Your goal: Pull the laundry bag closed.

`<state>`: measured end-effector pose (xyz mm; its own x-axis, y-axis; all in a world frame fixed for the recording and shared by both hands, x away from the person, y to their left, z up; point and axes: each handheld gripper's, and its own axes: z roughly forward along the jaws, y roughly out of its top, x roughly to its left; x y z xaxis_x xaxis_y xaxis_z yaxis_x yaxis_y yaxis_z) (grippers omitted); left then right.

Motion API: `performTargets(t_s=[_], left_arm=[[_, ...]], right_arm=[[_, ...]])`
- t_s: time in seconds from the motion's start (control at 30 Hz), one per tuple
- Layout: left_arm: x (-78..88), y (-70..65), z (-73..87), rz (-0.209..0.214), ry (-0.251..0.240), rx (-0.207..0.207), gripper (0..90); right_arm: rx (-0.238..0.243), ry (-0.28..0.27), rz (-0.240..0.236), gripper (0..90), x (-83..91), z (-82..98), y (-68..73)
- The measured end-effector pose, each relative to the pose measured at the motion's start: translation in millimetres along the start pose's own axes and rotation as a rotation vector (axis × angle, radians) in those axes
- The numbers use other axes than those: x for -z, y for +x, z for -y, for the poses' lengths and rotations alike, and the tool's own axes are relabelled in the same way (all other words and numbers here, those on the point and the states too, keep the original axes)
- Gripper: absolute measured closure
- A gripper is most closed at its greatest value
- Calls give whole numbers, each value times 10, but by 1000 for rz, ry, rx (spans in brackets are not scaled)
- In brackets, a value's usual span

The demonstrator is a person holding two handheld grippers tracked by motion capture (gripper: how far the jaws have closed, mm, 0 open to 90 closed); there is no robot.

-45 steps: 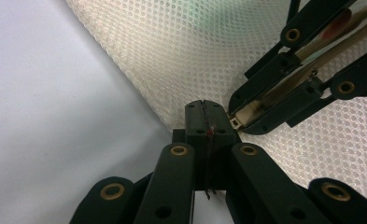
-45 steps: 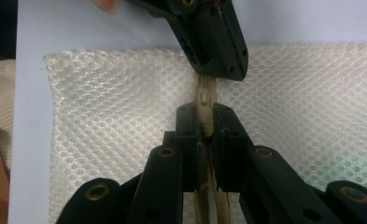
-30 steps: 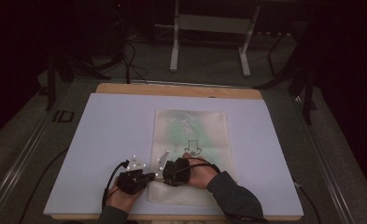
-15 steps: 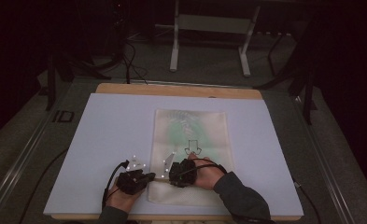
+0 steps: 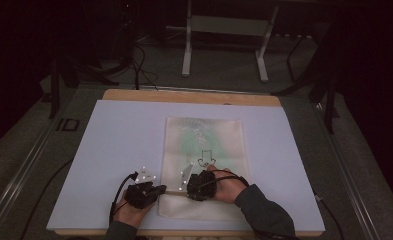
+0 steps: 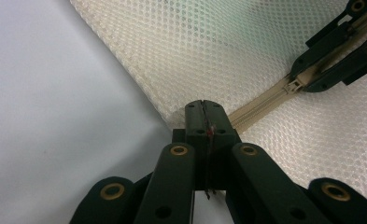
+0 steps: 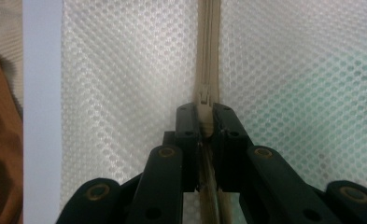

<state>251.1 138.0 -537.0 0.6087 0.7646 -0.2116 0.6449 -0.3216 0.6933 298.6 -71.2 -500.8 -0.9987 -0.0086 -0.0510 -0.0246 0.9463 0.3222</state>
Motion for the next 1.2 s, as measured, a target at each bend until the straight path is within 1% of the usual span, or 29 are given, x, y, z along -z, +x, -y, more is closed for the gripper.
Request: performTargets(t_s=[0.27,0.5,0.67,0.83,1.03,1.2], left_arm=[[0,-3,2,-2,-1,-1,894],[0,-2,3,-1,-2,1,894],[1,-1,3,0,-1,2,894],[1,0,4,2,-2,3,894],[2,2,4,3,-2,5,894],[2,3,3,3,-1,7,894]], right_arm=[[-8,4,-1,823,42,81,1],[-3,5,-4,823,45,85,-3],[-14,2,-6,823,54,124,-1],[-10,2,-6,824,66,154,2],[-4,15,-6,824,87,182,5],[-9,24,-4,823,114,224,3]])
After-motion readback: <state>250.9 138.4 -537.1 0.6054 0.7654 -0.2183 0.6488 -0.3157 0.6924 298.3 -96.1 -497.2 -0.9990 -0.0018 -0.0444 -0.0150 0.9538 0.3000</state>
